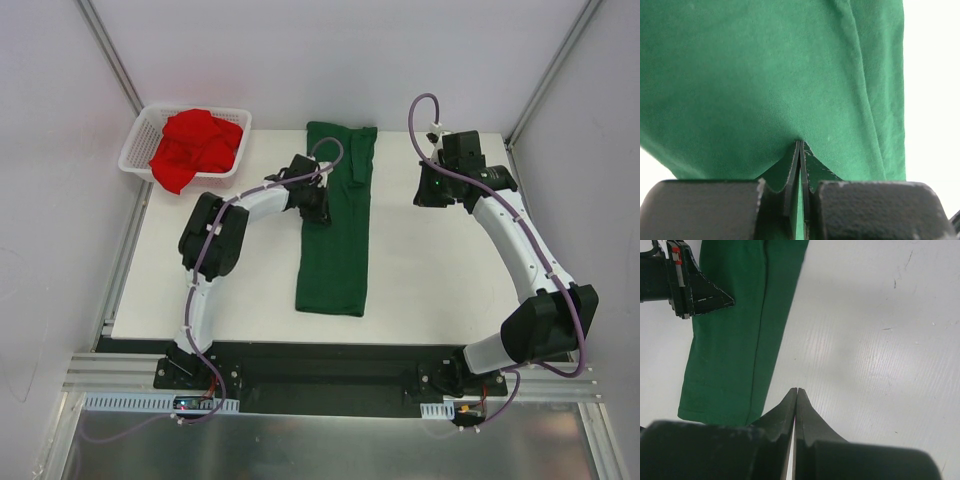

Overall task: Fold and stack the t-shirts
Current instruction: Rotate the tshirt 85 degrees, then grab the bottom of the folded rectangular tshirt with both arms

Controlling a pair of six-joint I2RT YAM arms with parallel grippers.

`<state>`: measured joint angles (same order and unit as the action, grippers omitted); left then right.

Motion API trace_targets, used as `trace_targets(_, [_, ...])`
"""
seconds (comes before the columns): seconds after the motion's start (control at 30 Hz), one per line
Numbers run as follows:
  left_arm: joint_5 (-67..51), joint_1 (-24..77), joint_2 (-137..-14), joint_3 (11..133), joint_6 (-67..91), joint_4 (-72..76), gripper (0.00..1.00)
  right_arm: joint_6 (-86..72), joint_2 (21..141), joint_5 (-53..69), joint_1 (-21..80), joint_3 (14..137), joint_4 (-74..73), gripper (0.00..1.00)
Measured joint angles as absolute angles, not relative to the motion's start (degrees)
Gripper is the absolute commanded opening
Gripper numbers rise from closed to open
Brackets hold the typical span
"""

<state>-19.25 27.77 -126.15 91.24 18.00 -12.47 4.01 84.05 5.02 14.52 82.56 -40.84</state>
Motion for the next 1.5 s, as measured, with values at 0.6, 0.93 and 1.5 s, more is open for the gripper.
trace_targets(0.6, [-12.5, 33.6, -81.6, 71.1, 16.4, -15.6, 0.99, 2.4, 75.8, 6.7, 15.0, 73.6, -40.6, 0.28])
trace_targets(0.93, [-13.0, 36.1, -63.9, 45.9, 22.6, -19.4, 0.99, -3.8, 58.9, 7.7, 21.3, 57.5, -40.5, 0.41])
trace_targets(1.5, [-12.9, 37.9, -58.1, 30.8, 29.4, -18.8, 0.90, -26.6, 56.5, 8.5, 40.0, 36.5, -24.7, 0.45])
